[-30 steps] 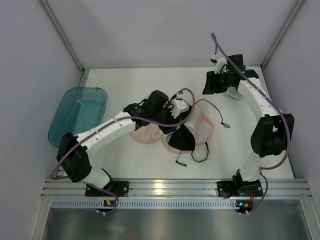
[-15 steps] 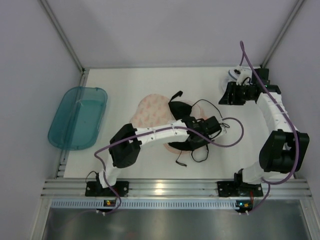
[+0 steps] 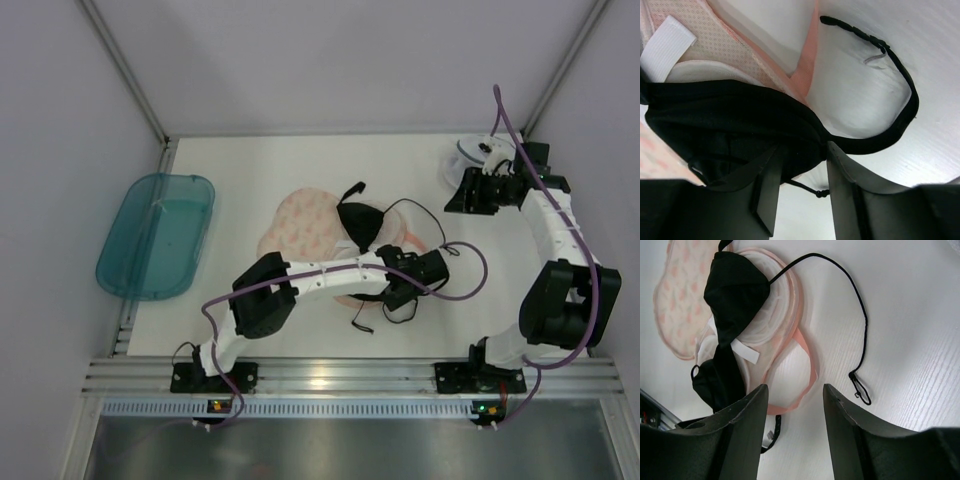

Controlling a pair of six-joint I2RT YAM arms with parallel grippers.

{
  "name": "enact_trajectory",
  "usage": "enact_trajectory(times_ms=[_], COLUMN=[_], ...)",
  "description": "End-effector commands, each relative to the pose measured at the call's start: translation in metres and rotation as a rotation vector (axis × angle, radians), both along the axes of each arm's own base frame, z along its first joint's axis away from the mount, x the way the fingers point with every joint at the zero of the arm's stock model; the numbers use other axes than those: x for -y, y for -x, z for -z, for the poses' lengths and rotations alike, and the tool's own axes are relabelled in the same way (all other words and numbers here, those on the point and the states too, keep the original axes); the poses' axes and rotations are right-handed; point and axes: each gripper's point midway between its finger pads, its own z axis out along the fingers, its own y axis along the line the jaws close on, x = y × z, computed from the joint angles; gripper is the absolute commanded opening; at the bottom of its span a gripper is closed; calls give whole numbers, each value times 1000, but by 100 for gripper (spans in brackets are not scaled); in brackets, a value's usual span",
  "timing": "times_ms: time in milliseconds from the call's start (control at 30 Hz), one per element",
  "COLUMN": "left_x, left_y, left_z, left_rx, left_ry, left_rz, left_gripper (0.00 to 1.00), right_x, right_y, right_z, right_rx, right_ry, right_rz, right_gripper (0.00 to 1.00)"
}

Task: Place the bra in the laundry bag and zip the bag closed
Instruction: Adjust the bra in the laundry bag.

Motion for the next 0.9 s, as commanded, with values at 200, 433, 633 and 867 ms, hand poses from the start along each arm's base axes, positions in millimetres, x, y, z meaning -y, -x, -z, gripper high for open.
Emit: enact_trajectory(times_ms=[200,433,633,867], left_x=[8,12,2,-41], left_y=[-14,5,-14,-39], left_z=[-30,-78,-129,-122], left_rx=[-18,-285,-594,-834], left_ry=[95,360,794,1147], left_rz=[-38,-25,-63,-238], left_gripper=[6,0,0,0], right_x=[1,-6,-8,-9], right_y=[1,6,8,12], right_z=[-16,-12,-7,-5], right_rx=[71,63,45,34], right_ry=[-19,-52,-66,-58], right_rz=[-27,-61,-76,-95], right_gripper=[49,47,46,45])
